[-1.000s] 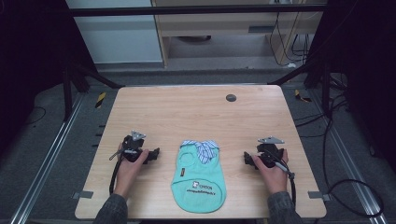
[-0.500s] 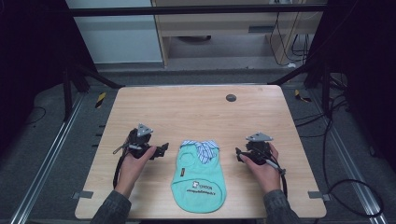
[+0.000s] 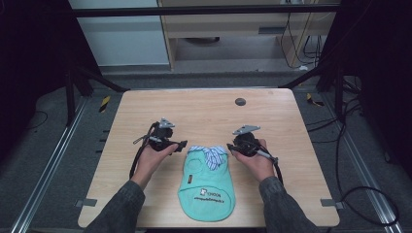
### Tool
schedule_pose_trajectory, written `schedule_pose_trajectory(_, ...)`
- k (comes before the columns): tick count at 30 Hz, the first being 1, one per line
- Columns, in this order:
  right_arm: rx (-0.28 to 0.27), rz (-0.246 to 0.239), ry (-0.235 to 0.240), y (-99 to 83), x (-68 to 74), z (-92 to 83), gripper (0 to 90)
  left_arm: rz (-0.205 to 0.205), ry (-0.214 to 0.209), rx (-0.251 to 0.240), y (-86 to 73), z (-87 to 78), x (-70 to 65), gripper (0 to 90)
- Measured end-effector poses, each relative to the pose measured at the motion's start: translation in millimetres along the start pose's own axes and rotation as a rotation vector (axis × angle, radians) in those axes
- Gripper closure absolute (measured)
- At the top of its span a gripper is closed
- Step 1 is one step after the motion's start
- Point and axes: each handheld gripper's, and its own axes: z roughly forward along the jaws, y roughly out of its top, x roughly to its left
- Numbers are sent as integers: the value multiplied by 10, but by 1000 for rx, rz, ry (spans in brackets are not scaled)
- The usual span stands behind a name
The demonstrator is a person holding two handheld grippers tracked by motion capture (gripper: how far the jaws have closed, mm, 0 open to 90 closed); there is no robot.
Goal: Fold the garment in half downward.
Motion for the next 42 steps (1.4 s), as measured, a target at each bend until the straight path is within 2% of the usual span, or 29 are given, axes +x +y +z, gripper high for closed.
schedule_pose_trajectory(2, 11, -14, 6, 49, 6, 33, 755, 15, -15, 20, 44, 36, -21, 313)
schedule_pose_trajectory(3, 17, -24, 10, 70, 10, 52, 764, 10, -23, 22, 60, 47, -31, 339)
schedule_pose_trajectory(5, 25, -54, 12, 97, 21, 84, 795, 27, -20, 27, 78, 68, -60, 382)
schedule_pose_trajectory(8, 45, -63, 36, 118, 41, 142, 815, 38, -21, 35, 79, 107, -63, 440)
schedule_pose_trajectory(9, 52, -68, 41, 127, 47, 166, 815, 17, -28, 35, 82, 131, -51, 444)
schedule_pose_trajectory(12, 49, -58, 54, 174, 60, 223, 809, -1, -37, 33, 108, 159, -32, 463)
schedule_pose_trajectory(15, 59, -52, 52, 197, 73, 260, 809, -1, -41, 42, 128, 197, -46, 460)
schedule_pose_trajectory(17, 59, -46, 55, 210, 73, 290, 796, 16, -45, 56, 139, 221, -71, 457)
schedule_pose_trajectory(20, 68, -28, 73, 207, 99, 308, 764, 23, -70, 58, 153, 225, -136, 431)
schedule_pose_trajectory(25, 84, -31, 79, 176, 114, 304, 724, 58, -55, 100, 132, 304, -195, 401)
schedule_pose_trajectory(28, 95, -30, 78, 160, 120, 314, 694, 59, -61, 129, 97, 359, -193, 394)
schedule_pose_trajectory(33, 116, -32, 80, 100, 117, 336, 627, 42, -70, 135, 31, 408, -182, 370)
schedule_pose_trajectory(37, 120, -21, 75, 73, 116, 356, 605, 40, -84, 159, 15, 430, -177, 336)
schedule_pose_trajectory(42, 128, -8, 78, 53, 121, 395, 589, 34, -89, 148, -19, 434, -183, 326)
